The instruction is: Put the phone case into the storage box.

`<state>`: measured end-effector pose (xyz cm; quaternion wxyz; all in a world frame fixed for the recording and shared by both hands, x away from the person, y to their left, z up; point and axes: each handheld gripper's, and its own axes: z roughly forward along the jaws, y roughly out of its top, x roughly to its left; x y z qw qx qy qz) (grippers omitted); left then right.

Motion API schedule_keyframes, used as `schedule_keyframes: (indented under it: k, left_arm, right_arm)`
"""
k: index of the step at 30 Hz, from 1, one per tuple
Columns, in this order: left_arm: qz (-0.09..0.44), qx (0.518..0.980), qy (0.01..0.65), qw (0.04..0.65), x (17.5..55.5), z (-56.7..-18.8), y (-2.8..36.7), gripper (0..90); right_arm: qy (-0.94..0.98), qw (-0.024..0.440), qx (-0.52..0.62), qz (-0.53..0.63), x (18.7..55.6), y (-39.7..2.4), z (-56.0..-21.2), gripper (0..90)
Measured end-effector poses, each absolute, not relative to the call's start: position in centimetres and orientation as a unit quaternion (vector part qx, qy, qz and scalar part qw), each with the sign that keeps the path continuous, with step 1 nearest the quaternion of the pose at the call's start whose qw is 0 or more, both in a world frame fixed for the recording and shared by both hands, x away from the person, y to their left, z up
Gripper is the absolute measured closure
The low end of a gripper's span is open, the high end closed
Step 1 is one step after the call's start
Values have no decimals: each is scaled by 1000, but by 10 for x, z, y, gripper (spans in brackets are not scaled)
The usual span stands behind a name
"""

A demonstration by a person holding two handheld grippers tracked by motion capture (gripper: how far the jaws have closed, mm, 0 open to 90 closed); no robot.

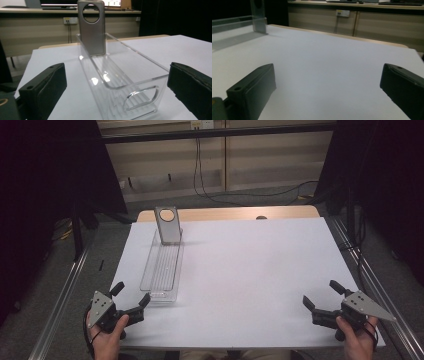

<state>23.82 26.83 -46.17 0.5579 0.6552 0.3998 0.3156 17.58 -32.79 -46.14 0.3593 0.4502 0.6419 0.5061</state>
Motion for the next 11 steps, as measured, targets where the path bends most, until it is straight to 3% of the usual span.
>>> schedule_keyframes:
  k: [11]
  left_arm:
    - [314, 650, 399, 566, 237, -459, 270, 27]
  right_arm:
    - [635, 344, 461, 516, 176, -331, -463, 0]
